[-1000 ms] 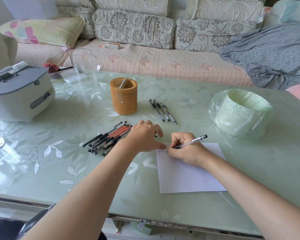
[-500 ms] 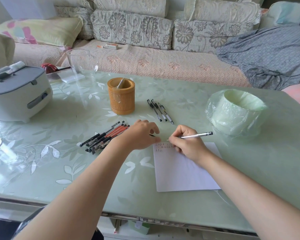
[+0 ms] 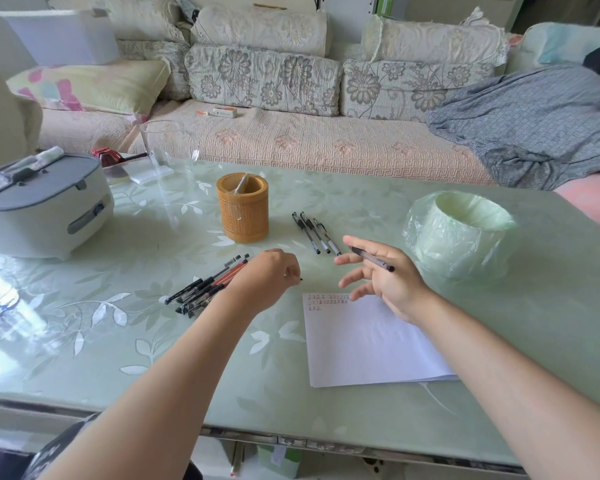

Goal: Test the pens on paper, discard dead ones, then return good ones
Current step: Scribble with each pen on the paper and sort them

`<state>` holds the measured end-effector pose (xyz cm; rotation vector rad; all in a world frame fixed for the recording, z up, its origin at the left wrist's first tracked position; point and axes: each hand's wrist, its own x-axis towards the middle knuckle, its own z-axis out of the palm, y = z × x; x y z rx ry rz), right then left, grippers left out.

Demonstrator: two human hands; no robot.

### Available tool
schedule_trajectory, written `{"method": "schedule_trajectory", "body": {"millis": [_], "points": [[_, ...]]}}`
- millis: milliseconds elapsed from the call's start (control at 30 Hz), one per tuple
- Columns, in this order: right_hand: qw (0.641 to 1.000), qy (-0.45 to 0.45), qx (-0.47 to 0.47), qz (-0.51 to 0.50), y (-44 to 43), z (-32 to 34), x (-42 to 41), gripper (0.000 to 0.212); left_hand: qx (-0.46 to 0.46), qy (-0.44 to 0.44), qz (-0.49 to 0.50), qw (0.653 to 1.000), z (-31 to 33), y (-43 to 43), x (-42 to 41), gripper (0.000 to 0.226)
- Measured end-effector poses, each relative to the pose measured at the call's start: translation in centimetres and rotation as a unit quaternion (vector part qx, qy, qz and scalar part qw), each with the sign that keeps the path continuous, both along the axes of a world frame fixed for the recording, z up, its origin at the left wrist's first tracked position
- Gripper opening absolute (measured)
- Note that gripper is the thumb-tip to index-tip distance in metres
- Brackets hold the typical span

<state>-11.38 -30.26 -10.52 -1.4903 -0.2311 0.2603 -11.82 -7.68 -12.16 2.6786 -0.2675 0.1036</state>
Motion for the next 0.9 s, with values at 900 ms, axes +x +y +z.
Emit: {"method": "schedule_trajectory", "body": {"millis": [900], "points": [[0.849,-0.307,-0.425,-0.067,1.6,0.7,-0.1,0.011,-0.197,0.092,-0.056,0.974,2.3,0.1,-0.8,0.016]]}}
